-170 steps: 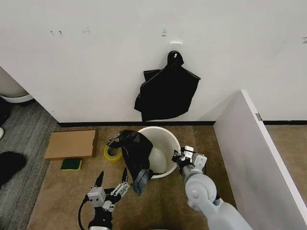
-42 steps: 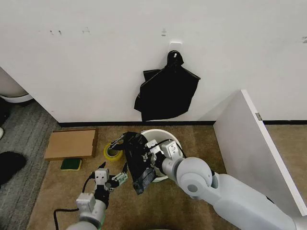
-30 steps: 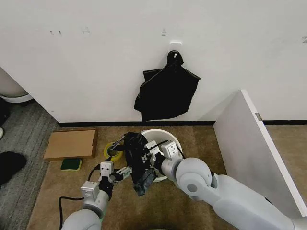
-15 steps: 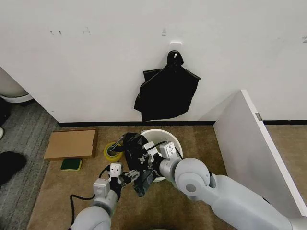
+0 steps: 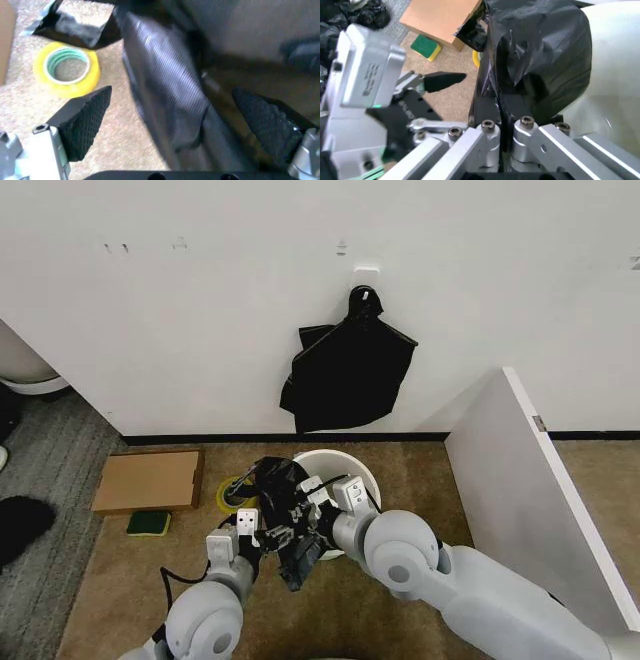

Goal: Place the garbage bag over the trash bin.

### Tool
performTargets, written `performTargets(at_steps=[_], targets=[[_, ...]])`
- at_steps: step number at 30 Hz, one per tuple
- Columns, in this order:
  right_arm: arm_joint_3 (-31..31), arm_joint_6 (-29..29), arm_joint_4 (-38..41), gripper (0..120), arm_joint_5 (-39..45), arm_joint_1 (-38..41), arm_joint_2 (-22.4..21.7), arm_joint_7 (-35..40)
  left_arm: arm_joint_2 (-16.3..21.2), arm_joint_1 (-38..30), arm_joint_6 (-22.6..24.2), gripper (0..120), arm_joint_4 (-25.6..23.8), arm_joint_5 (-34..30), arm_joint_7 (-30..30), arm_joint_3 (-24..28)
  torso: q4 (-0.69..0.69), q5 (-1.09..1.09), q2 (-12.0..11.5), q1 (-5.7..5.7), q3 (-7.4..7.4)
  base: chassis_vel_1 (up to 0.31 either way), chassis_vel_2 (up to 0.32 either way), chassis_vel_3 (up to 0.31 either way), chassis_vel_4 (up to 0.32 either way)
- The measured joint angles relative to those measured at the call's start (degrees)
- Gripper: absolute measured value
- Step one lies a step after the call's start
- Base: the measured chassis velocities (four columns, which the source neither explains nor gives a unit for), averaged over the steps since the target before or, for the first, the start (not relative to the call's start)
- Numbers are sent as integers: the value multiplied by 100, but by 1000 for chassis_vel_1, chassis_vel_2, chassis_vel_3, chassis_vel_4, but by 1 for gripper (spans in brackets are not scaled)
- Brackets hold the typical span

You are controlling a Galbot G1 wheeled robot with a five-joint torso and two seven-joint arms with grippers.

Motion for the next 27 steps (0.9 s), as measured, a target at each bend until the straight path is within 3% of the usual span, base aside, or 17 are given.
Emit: performTargets(at_steps=[7, 27], targets=[[-6, 0, 10, 0, 10, -18, -2, 17, -66, -232, -7, 93, 143, -121, -16, 83, 0, 0, 0, 0, 0, 0, 0, 0, 0], [32, 0, 56, 0, 21, -119, -27, 22, -184, -728, 561, 93, 531, -742, -535, 173, -1, 0, 0, 0, 0, 0, 0, 0, 0]])
